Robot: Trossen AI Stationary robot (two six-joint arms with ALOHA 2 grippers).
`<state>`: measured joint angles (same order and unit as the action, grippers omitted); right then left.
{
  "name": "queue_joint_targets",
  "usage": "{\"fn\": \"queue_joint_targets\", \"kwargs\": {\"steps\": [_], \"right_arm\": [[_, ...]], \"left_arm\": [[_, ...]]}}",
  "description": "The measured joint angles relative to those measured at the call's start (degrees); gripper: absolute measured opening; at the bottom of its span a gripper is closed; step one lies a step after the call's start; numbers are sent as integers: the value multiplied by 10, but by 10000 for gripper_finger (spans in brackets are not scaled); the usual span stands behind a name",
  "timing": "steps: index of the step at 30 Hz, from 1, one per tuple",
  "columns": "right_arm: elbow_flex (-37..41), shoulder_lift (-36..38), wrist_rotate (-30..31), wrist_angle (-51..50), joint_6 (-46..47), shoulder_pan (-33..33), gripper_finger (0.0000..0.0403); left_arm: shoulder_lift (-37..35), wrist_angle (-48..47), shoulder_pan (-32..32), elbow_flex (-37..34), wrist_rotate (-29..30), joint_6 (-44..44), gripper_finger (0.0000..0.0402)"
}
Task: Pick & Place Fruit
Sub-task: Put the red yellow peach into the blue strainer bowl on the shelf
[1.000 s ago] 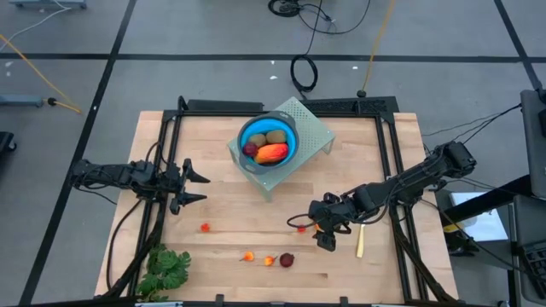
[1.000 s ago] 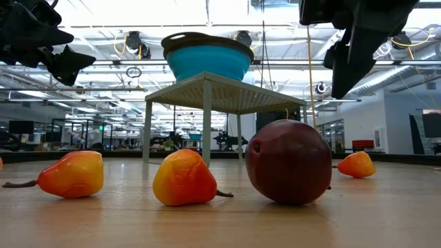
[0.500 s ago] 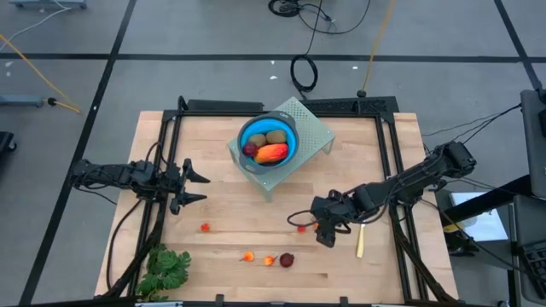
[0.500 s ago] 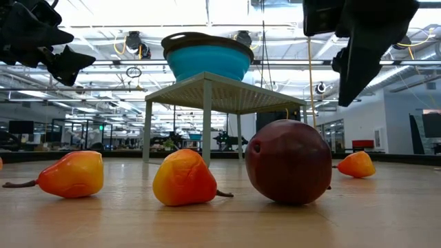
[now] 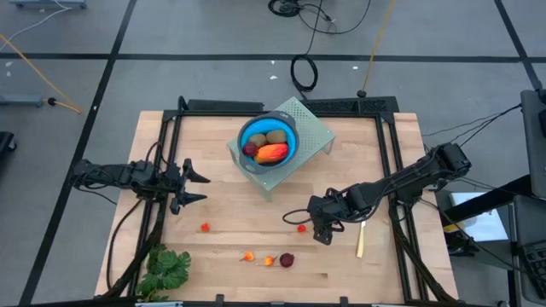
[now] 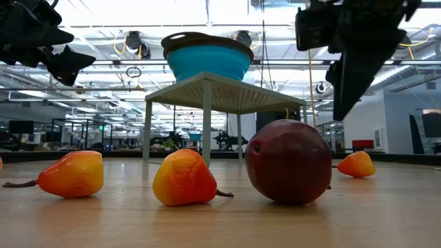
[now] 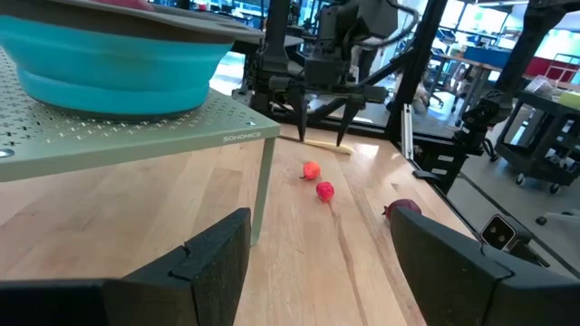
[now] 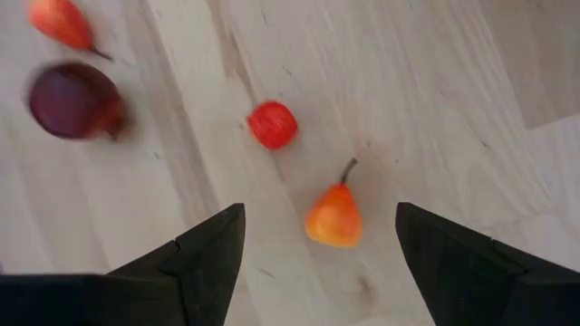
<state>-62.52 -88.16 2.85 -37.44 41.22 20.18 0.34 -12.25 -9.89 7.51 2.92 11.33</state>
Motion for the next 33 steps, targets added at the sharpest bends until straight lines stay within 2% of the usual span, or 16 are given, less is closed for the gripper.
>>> {"fn": "queue_joint_targets", "kwargs": {"steps": [18, 33], "right_arm": [[0, -68, -1, 8, -4, -2, 274], [0, -74, 1, -5, -8, 1, 274]], "left_arm": [[0, 0, 0, 0, 0, 0, 267], [0, 0, 0, 0, 0, 0, 267]]}}
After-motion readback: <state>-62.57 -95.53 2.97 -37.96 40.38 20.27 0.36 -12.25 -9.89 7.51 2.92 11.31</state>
